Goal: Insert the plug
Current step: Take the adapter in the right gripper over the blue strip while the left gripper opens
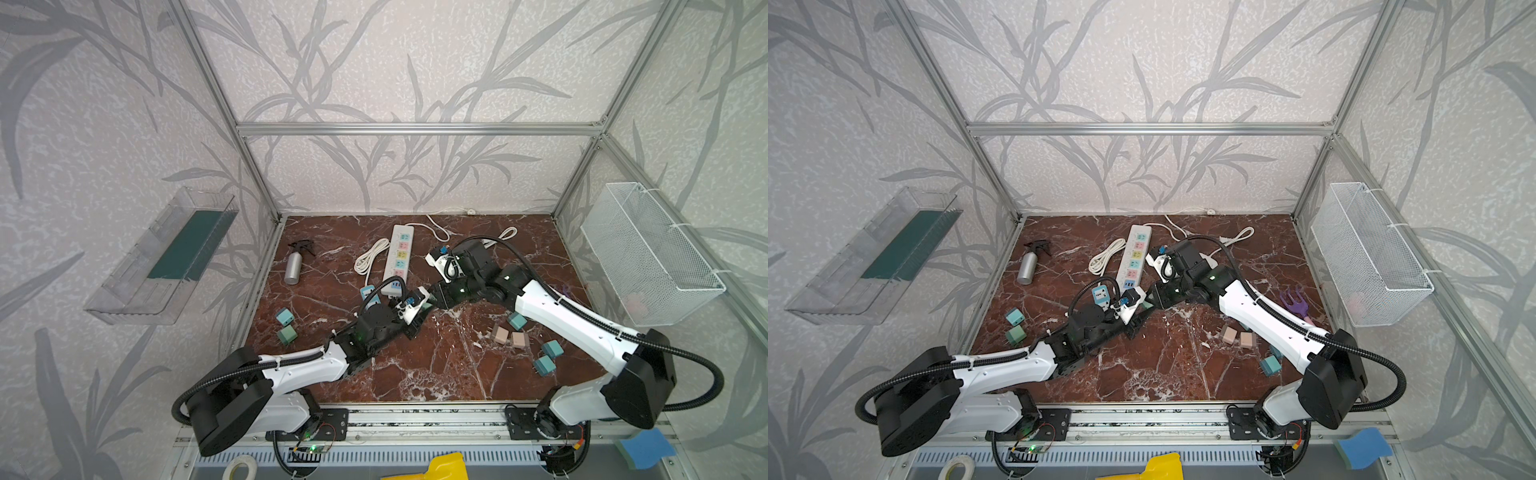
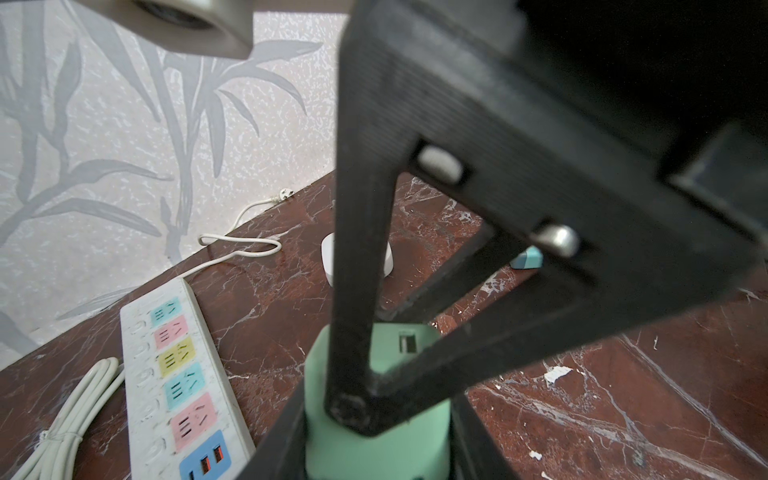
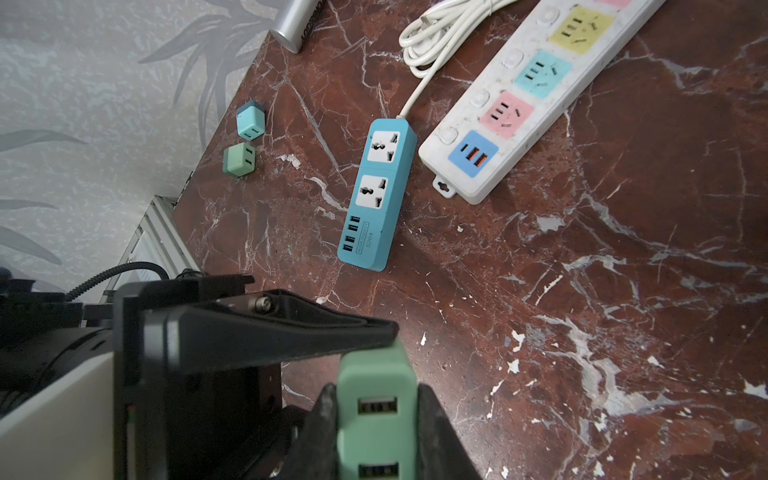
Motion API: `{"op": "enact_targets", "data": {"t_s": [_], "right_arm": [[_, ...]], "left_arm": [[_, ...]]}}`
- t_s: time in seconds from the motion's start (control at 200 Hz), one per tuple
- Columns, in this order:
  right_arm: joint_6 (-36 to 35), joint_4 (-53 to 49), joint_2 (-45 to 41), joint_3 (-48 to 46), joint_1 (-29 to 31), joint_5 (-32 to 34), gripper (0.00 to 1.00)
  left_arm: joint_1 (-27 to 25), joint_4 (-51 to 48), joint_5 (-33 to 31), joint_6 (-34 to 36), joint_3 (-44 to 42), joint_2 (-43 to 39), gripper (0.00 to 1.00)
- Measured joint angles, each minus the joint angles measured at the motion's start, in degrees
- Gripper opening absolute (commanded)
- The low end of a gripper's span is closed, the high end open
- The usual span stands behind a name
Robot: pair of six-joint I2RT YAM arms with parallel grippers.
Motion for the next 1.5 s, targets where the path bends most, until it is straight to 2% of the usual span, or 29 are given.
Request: {"op": "enact_targets", "data": {"t_s": [0.09, 0.11, 0.24, 0.365, 0.44, 0.595, 0.705, 0.83, 0.95, 1.135, 1.23, 1.5], "right_arm": [[0.28, 0.57, 0.00, -0.07, -0.02, -0.63, 0.00], [0.42, 0.79, 0.00, -0.07, 0.02, -0.98, 0.00], [1.25, 1.68, 0.00, -0.02, 0.42, -0.68, 0.00], [1.79, 1.86, -0.11, 0.09, 1.22, 2.34, 0.00], [1.77, 1.81, -0.11, 0.33, 1.77, 5.73, 0.00], [1.42, 2.23, 1.60, 3.17, 4.92, 13.20, 0.00], [1.05, 4.02, 5.79, 6.23, 7.39, 17.66, 0.00], [0.83, 5.14, 14.69, 12.44, 10.03, 21.66, 0.00], [1.70, 6.93, 23.61, 17.88, 12.39, 25.57, 0.00], [2.84, 5.44, 35.71, 28.72, 14.25, 27.85, 0.00], [3.30, 4.81, 39.34, 32.57, 14.51, 29.09, 0.00], [4.31, 2.71, 41.83, 36.13, 14.51, 32.63, 0.00]], "left_arm": [[-0.09, -0.70, -1.25, -0.50, 0.09, -0.57, 0.64], [-0.11, -0.68, -1.66, -0.79, 0.09, -0.63, 0.67], [-0.17, -2.10, -4.83, -4.33, -0.98, -4.90, 0.77], [-0.17, -4.22, -8.33, -9.46, -5.51, -16.41, 0.87], [-0.15, -10.03, -12.35, -14.36, -6.47, -23.23, 0.93], [2.99, -33.09, -19.23, -28.28, -0.68, -33.05, 0.93], [6.88, -46.23, -20.20, -36.92, 5.14, -35.93, 0.94], [12.24, -56.02, -18.75, -43.69, 8.11, -36.61, 0.97], [18.53, -60.96, -12.70, -47.45, 8.57, -34.29, 0.98], [27.30, -66.12, -3.80, -51.63, 8.63, -30.91, 0.98], [29.42, -66.84, -1.22, -52.94, 8.63, -32.09, 0.98], [32.13, -69.26, 2.93, -52.92, 8.50, -37.29, 0.98]]}}
